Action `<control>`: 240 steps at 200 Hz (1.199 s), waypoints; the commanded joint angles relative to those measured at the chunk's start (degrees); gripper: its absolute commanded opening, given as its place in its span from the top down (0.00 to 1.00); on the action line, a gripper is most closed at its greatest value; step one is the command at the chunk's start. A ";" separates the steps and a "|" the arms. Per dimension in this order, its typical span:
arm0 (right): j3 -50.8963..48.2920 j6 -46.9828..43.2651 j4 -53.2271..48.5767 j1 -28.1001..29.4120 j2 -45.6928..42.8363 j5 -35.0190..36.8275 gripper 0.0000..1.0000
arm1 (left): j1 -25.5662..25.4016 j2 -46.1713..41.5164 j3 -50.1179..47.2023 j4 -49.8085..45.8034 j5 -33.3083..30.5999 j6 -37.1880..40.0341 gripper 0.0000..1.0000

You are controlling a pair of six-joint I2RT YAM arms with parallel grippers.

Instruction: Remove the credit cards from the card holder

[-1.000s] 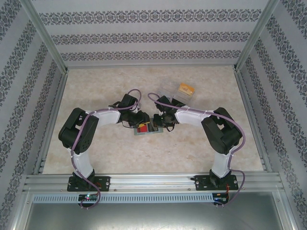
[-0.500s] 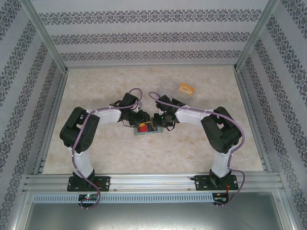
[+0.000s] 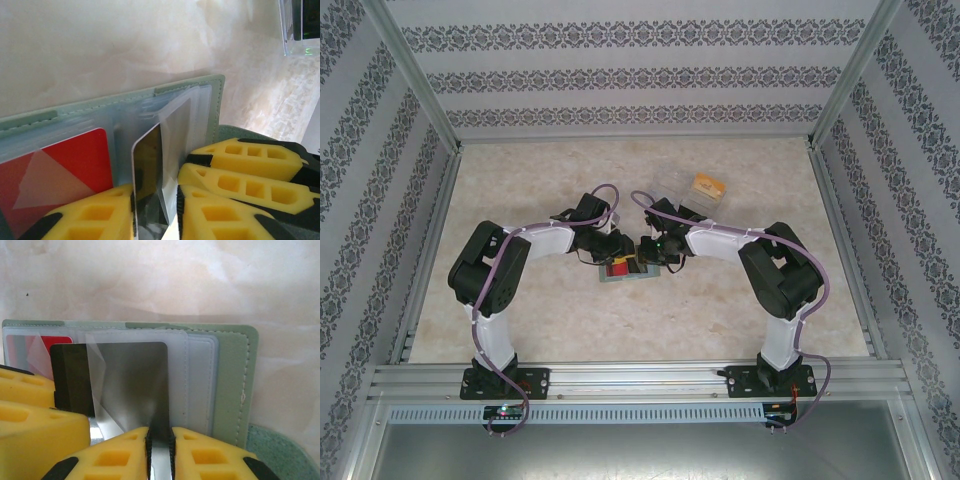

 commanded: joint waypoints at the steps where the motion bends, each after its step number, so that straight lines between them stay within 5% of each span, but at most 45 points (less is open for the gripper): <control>1: -1.25 0.65 -1.11 -0.42 1.37 0.58 0.79 | 0.35 -0.83 -0.21 0.11 1.03 1.45 0.76; 81: -1.76 1.14 -1.15 -0.73 0.98 1.15 0.80 | 0.69 -5.00 -1.64 -6.57 -5.03 5.78 0.91; 149: -1.85 0.24 3.47 -2.35 -10.09 -8.12 0.71 | 3.03 -17.04 0.31 -15.26 -15.18 12.28 0.94; 196: -1.22 2.03 10.58 -5.25 -16.02 -18.89 0.44 | 4.78 -25.22 -1.61 -6.24 -5.02 8.65 0.95; 240: 2.18 6.77 16.85 -8.80 -14.37 -29.71 0.39 | 6.46 -28.17 -3.34 6.09 5.41 0.02 0.95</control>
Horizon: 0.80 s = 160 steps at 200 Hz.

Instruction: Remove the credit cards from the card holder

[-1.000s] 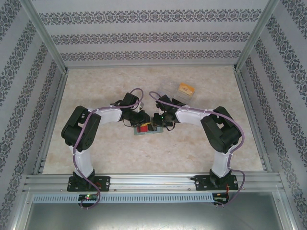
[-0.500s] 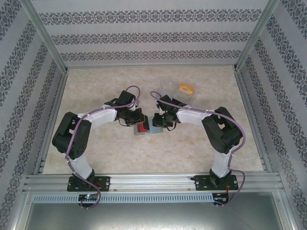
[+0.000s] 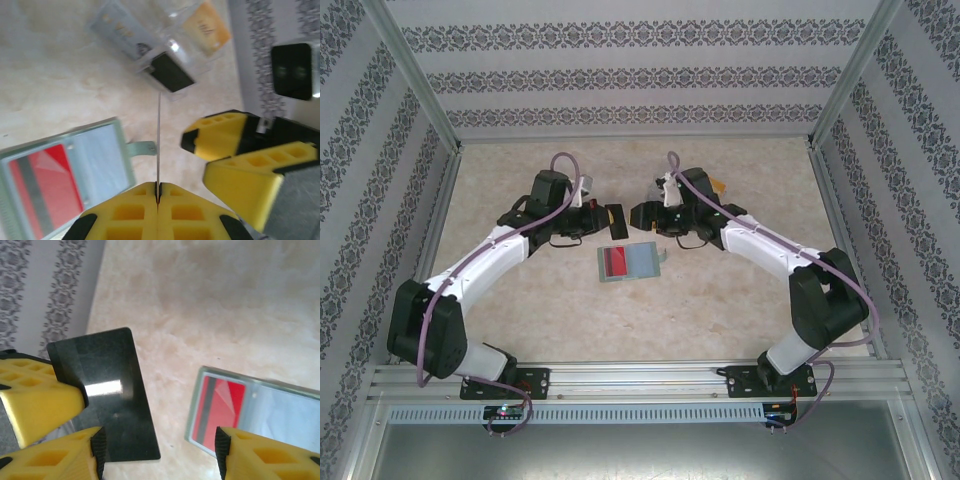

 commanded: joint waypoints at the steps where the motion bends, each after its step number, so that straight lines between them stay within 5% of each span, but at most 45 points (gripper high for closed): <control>1: 2.94 3.38 5.44 -1.54 1.41 -8.92 0.39 | 1.23 -1.35 -1.10 9.46 7.75 -5.97 0.95; 59: 5.06 8.33 11.87 -3.57 2.53 -16.71 0.46 | 1.56 -1.28 -1.57 18.54 12.35 -15.01 0.96; 139: 3.42 9.09 14.54 -5.05 1.40 -18.57 0.78 | 2.18 -1.60 -2.09 16.01 11.12 -15.63 0.96; 160: 3.60 6.47 12.61 -5.16 0.96 -17.80 0.89 | 2.38 -1.67 -2.28 14.83 10.56 -15.00 0.88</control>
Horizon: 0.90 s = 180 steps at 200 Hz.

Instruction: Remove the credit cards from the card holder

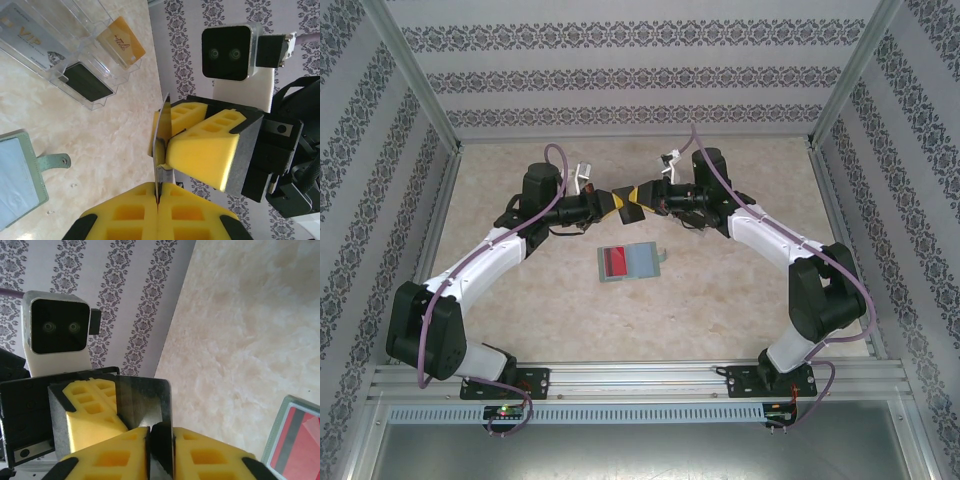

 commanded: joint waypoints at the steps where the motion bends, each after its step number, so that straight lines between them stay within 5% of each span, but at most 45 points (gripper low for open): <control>1: 0.23 -3.35 0.44 -0.46 -1.13 -0.85 0.90 | 0.96 -1.44 -0.90 -0.61 -0.34 0.14 0.87; 31: 1.38 -11.02 -6.61 -0.46 -1.48 4.57 1.00 | 1.74 -1.86 0.63 -11.61 -6.59 5.38 0.53; 66: 4.16 -27.53 -20.33 -0.41 -2.17 19.63 1.00 | 4.11 -3.51 2.20 -27.16 -20.47 15.34 0.31; 90: 5.39 -39.40 -25.40 -0.95 -2.48 29.04 1.00 | 6.31 -5.18 3.90 -35.55 -28.64 20.63 0.22; 130: 8.22 -53.86 -30.14 -5.00 -1.15 29.56 1.00 | 7.18 -7.82 6.21 -45.38 -45.61 28.07 0.07; 180: 11.19 -74.85 -35.85 -6.93 2.01 32.77 1.00 | 7.31 -9.71 4.81 -45.91 -47.73 30.64 0.01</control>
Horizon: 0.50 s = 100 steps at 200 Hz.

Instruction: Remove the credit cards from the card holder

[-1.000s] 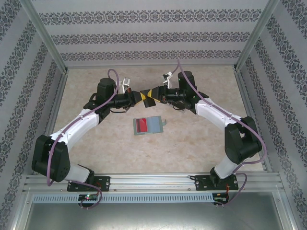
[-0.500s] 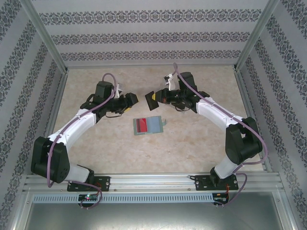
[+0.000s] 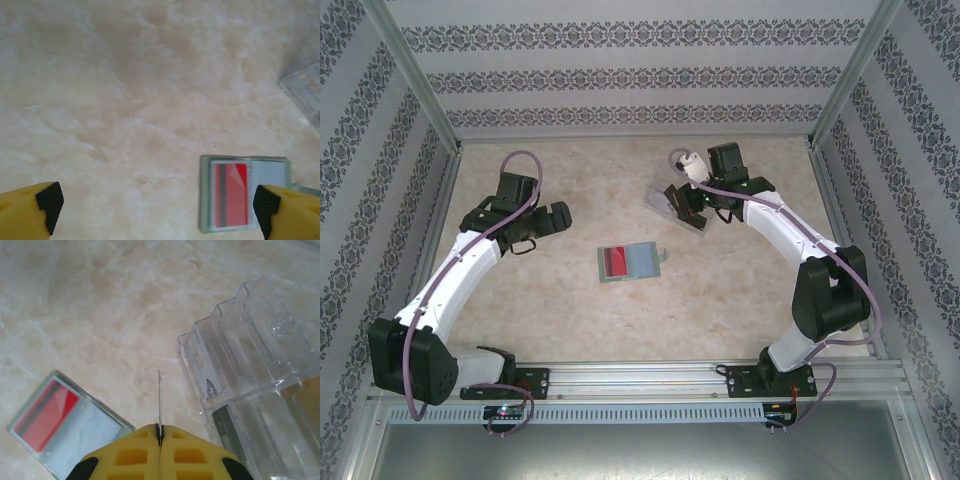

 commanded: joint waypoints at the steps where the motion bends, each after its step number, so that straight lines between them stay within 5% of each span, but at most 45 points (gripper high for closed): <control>1: 3.84 -14.30 -5.50 -0.91 2.41 2.78 1.00 | 0.46 -1.23 0.01 -3.58 -3.88 3.49 0.01; 100: 13.17 -25.99 -15.08 -3.13 13.54 3.82 1.00 | 0.50 -1.69 -0.33 -3.55 -3.51 3.69 0.01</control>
